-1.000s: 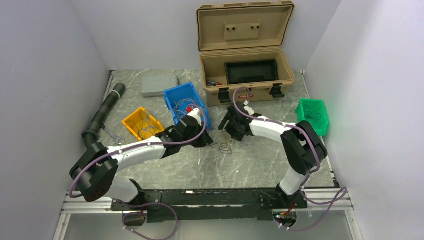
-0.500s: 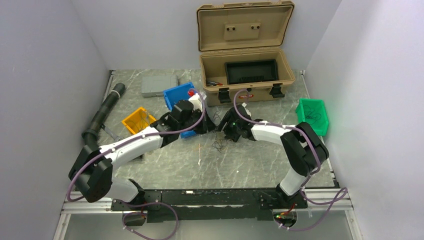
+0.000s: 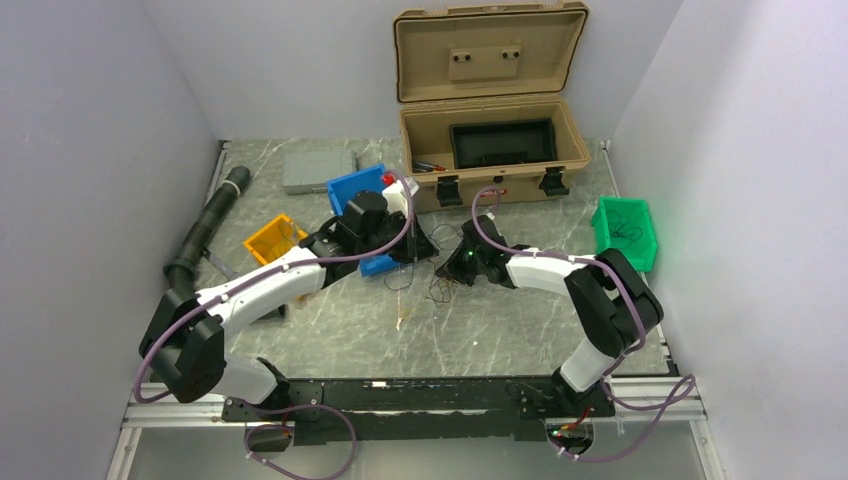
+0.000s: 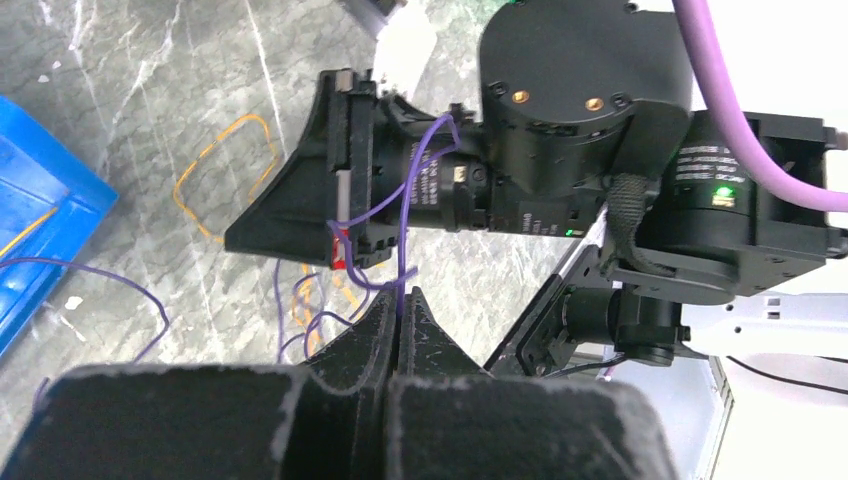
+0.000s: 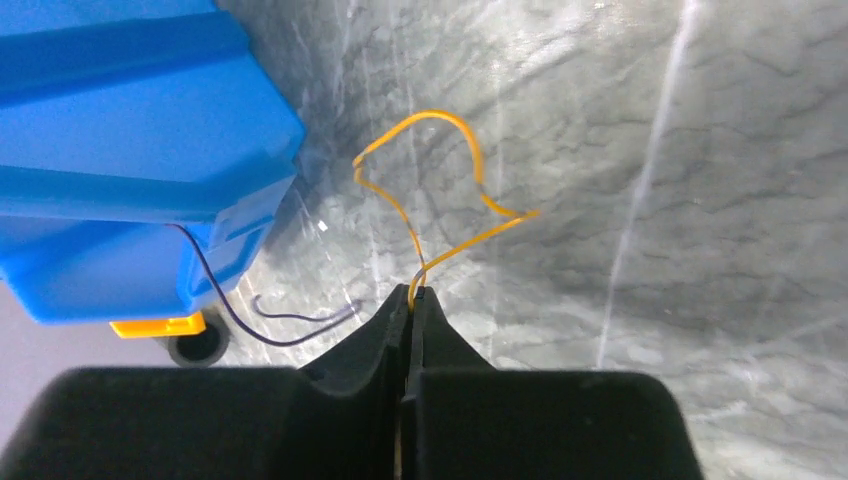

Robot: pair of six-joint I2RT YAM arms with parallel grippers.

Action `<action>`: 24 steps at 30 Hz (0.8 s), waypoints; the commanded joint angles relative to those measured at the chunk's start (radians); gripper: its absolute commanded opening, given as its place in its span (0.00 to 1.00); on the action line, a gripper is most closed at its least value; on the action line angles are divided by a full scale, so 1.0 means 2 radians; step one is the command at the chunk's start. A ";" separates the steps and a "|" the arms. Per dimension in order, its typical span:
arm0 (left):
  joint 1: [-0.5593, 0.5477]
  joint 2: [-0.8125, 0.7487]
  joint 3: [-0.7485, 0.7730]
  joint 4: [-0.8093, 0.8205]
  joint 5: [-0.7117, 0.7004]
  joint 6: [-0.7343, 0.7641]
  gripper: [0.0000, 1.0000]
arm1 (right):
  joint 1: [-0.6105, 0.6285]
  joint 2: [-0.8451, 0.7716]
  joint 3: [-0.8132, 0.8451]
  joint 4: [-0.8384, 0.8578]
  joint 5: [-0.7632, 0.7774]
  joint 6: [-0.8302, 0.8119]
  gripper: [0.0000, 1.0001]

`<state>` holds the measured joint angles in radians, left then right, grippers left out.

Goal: Untangle the cables
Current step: Untie the cable.

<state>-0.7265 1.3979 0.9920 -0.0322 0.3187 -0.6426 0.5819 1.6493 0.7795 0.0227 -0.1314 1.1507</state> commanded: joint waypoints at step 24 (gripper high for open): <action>0.253 -0.052 0.102 -0.149 0.049 0.063 0.00 | -0.091 -0.295 -0.071 -0.272 0.314 -0.037 0.00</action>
<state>-0.2687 1.2564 1.1156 -0.3099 0.3733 -0.5438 0.4107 1.1473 0.6579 -0.4034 0.3454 1.0996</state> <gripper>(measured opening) 0.014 0.015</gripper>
